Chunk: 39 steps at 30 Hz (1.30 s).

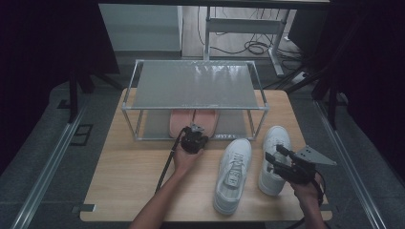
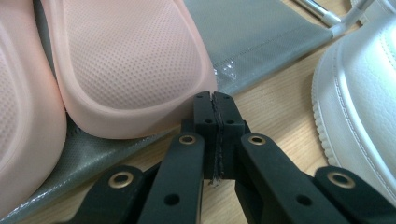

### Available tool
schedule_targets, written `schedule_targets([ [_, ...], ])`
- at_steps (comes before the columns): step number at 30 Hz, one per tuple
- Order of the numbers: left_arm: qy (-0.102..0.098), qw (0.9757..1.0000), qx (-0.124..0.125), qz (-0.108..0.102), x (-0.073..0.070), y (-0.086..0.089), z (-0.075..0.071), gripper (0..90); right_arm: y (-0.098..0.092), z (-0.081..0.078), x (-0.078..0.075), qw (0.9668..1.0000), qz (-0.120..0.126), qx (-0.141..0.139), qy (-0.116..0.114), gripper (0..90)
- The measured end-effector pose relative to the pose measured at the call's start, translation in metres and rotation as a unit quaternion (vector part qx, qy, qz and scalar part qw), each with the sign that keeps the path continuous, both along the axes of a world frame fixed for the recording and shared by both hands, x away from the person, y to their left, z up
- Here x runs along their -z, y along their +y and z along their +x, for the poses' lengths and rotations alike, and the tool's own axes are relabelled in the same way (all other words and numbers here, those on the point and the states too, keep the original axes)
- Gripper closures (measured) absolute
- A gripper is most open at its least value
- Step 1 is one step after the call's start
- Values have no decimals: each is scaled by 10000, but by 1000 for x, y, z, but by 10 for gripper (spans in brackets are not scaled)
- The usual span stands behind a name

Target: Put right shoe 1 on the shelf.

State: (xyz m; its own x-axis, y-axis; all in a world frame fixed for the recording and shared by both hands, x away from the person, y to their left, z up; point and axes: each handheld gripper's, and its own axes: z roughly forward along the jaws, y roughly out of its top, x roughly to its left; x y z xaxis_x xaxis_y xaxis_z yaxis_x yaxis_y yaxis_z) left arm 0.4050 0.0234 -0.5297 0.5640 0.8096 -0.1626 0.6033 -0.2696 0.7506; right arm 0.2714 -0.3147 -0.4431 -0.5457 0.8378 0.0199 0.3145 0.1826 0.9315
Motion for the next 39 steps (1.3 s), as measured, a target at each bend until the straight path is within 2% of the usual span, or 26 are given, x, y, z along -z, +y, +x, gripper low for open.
schedule_targets([
  [23,28,10000,-1,25,-1,-3,4,873,0,0,0,10000,-1,8,-3,446],
  [32,-96,9998,184,-15,-10,2,-11,866,-1,0,0,10000,7,10,1,446],
  [39,-133,9994,310,-92,-19,20,-29,834,1,0,1,10000,-14,-22,21,446],
])
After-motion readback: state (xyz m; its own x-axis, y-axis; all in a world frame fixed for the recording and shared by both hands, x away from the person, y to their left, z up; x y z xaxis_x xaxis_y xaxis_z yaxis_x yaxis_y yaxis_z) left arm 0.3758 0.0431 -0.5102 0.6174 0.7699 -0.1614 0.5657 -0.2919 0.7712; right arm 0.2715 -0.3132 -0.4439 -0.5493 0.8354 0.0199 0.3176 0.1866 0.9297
